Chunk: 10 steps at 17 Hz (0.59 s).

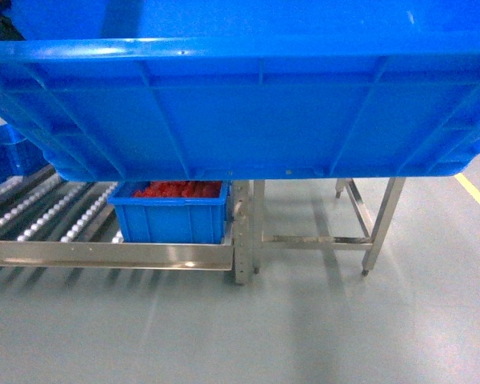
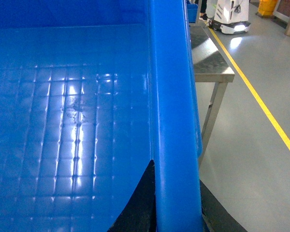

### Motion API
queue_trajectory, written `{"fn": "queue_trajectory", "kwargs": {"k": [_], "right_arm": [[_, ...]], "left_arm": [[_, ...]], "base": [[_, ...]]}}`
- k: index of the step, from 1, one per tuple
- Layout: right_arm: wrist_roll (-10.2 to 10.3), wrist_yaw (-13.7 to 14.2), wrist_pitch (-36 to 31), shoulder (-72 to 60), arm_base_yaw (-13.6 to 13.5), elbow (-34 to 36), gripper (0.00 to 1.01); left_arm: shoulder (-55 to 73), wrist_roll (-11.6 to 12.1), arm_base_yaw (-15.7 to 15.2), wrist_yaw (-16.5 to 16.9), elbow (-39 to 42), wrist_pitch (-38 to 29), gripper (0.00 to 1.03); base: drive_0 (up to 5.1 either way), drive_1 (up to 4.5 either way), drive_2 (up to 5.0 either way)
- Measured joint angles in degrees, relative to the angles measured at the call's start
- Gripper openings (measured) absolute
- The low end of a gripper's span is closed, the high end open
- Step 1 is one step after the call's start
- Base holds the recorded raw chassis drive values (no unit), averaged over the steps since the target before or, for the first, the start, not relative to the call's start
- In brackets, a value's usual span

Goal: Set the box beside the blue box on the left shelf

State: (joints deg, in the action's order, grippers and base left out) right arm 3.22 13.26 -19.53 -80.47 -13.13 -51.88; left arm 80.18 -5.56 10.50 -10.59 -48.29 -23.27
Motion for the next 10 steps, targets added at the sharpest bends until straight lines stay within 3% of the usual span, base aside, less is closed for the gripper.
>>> {"fn": "queue_trajectory", "kwargs": {"k": [10], "right_arm": [[0.0,0.0,0.2,0.0,0.0,0.0,0.09]], "left_arm": [[0.0,0.0,0.0,0.0,0.0,0.2,0.08]], "base": [[-4.9,2.51,2.5]]}}
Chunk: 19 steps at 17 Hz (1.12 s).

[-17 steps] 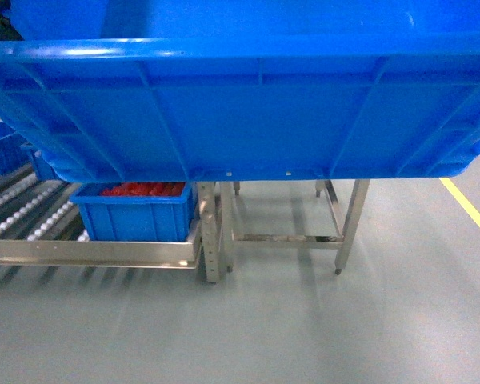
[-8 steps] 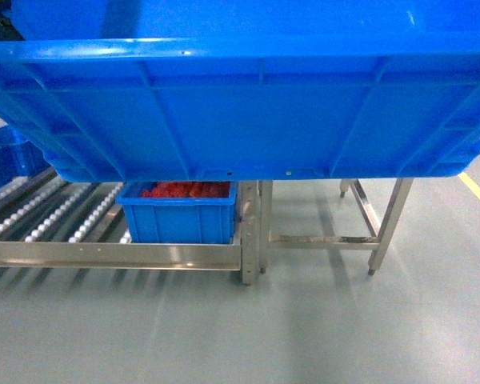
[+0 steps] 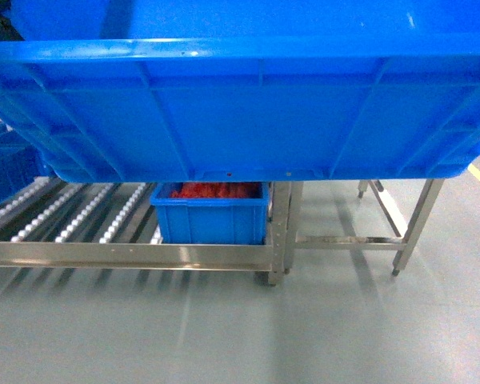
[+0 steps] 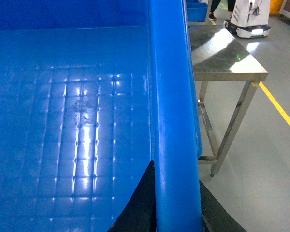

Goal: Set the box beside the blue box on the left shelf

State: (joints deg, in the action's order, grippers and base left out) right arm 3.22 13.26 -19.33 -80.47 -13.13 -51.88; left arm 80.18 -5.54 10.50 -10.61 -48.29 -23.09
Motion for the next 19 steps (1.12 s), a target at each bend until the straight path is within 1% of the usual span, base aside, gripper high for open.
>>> {"fn": "queue_trajectory", "kwargs": {"k": [19], "right_arm": [[0.0,0.0,-0.2,0.0,0.0,0.0,0.09]], "left_arm": [[0.0,0.0,0.0,-0.1,0.0,-0.1,0.08]], "base": [[-5.0,2.44,2.4]]}}
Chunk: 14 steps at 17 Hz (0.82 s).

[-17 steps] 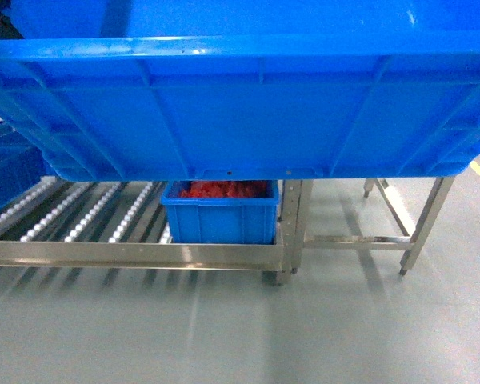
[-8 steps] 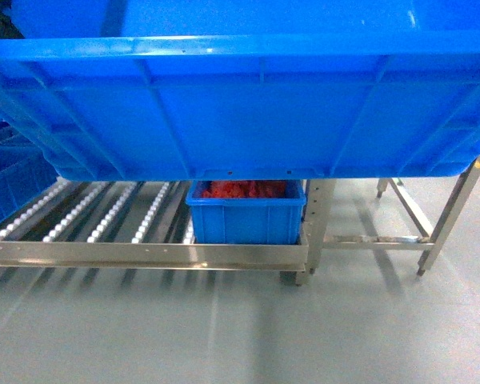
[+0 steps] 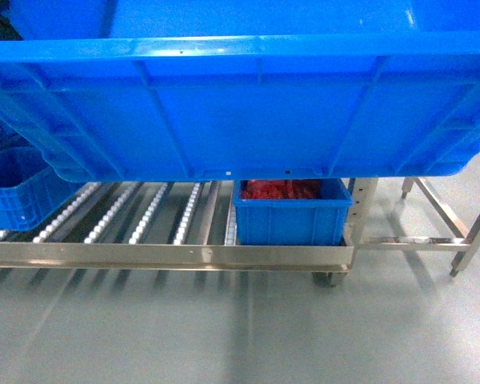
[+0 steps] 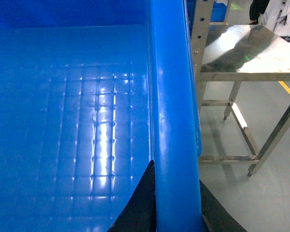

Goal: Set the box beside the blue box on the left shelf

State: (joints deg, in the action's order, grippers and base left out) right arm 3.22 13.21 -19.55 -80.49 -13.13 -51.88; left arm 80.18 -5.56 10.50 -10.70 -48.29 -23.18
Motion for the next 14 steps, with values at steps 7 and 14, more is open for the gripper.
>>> {"fn": "queue_trajectory", "kwargs": {"k": [7,14], "right_arm": [[0.0,0.0,0.1,0.0,0.0,0.0,0.09],[0.0,0.0,0.1,0.0,0.0,0.0,0.09]], "left_arm": [[0.0,0.0,0.0,0.0,0.0,0.0,0.08],[0.0,0.0,0.0,0.1,0.0,0.0,0.08]], "base": [[-5.0,2.41,2.4],[-5.0,2.41,2.4]]}}
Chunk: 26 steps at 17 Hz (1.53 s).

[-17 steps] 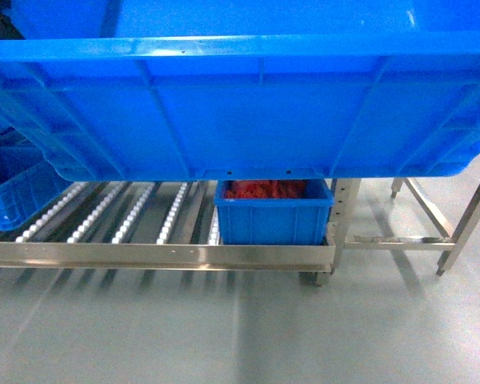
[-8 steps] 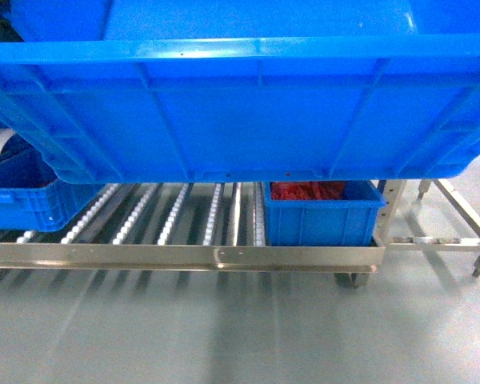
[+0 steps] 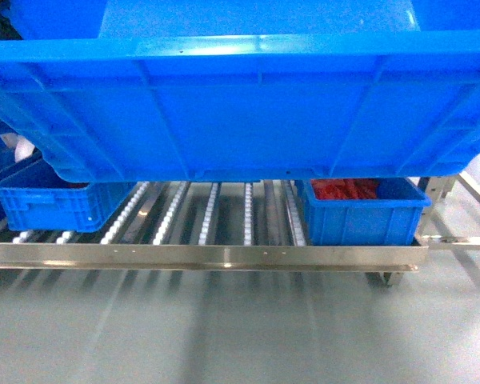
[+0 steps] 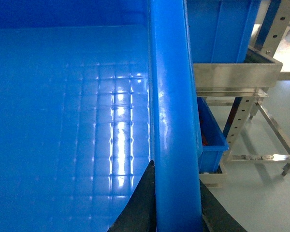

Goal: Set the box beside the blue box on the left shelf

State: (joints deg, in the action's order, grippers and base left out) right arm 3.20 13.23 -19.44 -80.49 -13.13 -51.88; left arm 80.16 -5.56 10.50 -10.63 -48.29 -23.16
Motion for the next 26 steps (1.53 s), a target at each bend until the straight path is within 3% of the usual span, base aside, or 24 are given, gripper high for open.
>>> {"fn": "queue_trajectory", "kwargs": {"k": [6,26], "right_arm": [[0.0,0.0,0.1,0.0,0.0,0.0,0.09],[0.2,0.0,-0.3,0.0,-0.4,0.0,0.09]], "left_arm": [[0.0,0.0,0.0,0.0,0.0,0.0,0.08],[-0.1,0.2,-0.5,0.2,0.0,-0.3,0.08]], "base": [[-5.0,2.50,2.5],[0.0,0.00,0.0]]}}
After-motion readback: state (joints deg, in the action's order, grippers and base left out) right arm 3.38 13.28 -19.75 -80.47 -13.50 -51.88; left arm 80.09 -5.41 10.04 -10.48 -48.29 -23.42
